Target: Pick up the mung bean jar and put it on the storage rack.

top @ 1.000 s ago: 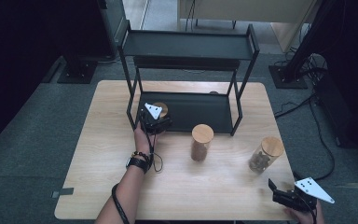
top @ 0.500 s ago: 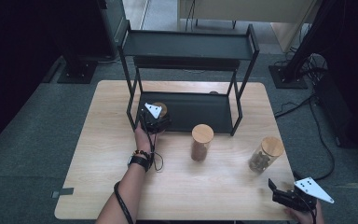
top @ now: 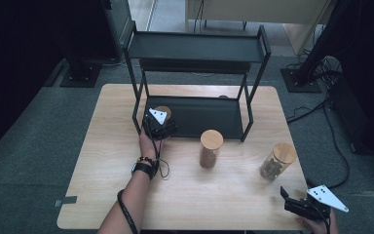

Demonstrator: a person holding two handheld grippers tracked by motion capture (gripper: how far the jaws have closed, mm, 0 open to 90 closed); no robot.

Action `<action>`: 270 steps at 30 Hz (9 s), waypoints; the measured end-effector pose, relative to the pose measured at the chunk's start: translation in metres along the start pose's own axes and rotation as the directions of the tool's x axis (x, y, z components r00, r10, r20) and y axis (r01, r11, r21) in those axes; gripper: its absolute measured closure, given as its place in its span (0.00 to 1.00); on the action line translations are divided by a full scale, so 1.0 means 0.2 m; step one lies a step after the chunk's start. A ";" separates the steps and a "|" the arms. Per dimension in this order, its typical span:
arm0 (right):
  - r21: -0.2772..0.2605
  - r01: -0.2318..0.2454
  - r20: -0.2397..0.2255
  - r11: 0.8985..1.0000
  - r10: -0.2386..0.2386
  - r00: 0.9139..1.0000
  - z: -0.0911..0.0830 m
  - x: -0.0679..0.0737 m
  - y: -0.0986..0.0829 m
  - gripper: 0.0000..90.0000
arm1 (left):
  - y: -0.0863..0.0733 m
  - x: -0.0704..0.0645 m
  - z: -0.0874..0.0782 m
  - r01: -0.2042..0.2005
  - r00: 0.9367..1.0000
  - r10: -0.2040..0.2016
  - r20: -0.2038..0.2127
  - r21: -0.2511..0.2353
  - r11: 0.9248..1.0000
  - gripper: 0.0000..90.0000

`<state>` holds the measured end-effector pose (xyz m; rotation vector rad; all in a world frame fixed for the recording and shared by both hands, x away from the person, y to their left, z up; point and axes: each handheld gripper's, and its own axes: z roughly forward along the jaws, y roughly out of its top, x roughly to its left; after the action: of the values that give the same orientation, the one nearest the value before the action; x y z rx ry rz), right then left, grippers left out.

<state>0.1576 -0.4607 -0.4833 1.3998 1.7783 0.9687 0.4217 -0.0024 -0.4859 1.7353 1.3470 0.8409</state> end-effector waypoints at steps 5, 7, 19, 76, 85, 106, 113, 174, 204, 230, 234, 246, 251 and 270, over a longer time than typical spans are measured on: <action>0.001 0.002 -0.001 1.000 -0.002 1.000 0.00 0.00 0.00 0.02 | -0.05 -0.01 -0.02 0.017 1.000 -0.017 0.000 0.019 1.000 0.19; 0.002 0.003 0.000 1.000 -0.003 1.000 0.00 0.00 0.00 0.02 | -0.05 -0.02 -0.03 0.021 1.000 -0.021 0.002 0.018 1.000 0.19; 0.004 0.009 0.006 1.000 -0.009 1.000 0.00 0.00 0.00 0.02 | -0.08 -0.01 -0.09 0.011 0.999 -0.011 0.040 0.014 1.000 0.10; 0.016 0.023 0.026 1.000 -0.023 0.999 0.01 0.02 0.00 0.02 | -0.21 0.06 -0.34 0.006 0.996 -0.005 0.093 -0.012 1.000 0.00; 0.019 0.025 0.027 1.000 -0.026 0.999 0.01 0.02 0.00 0.02 | -0.24 0.08 -0.38 0.006 0.994 -0.005 0.106 -0.017 1.000 0.00; 0.022 0.014 0.033 1.000 -0.014 0.999 0.01 0.01 0.00 0.02 | -0.27 0.10 -0.44 0.021 0.993 -0.018 0.121 -0.017 1.000 0.00; 0.020 0.007 0.040 1.000 -0.008 0.999 0.01 0.01 0.00 0.02 | -0.28 0.12 -0.47 0.013 0.989 -0.009 0.148 -0.021 1.000 0.00; 0.013 -0.003 0.059 1.000 0.003 0.998 0.01 0.01 0.00 0.02 | -0.37 0.24 -0.63 -0.003 0.991 0.003 0.135 -0.003 1.000 0.00; 0.011 0.014 0.056 1.000 -0.014 0.998 0.01 0.02 0.00 0.02 | -0.44 0.35 -0.75 -0.006 0.989 0.004 0.146 0.012 1.000 0.00; 0.013 0.017 0.061 1.000 -0.018 0.998 0.01 0.02 0.00 0.02 | -0.50 0.43 -0.86 -0.025 0.988 0.023 0.150 0.006 1.000 0.00; 0.014 0.018 0.062 1.000 -0.019 0.998 0.01 0.02 0.00 0.02 | -0.51 0.45 -0.88 -0.032 0.987 0.031 0.156 0.008 0.999 0.00; 0.015 0.020 0.068 1.000 -0.021 0.997 0.01 0.03 0.00 0.02 | -0.56 0.55 -0.96 0.027 0.986 -0.026 0.162 -0.003 1.000 0.00; 0.013 0.021 0.067 1.000 -0.022 0.997 0.01 0.03 0.00 0.02 | -0.56 0.53 -0.96 -0.052 0.990 0.050 0.135 0.011 0.999 0.00; 0.012 0.023 0.069 1.000 -0.024 0.997 0.00 0.03 0.00 0.02 | -0.59 0.64 -1.02 0.029 0.990 -0.028 0.139 -0.005 1.000 0.00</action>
<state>0.1574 -0.4553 -0.4839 1.4001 1.7479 0.8885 0.2204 0.1747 -0.4844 1.7322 1.2717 0.6949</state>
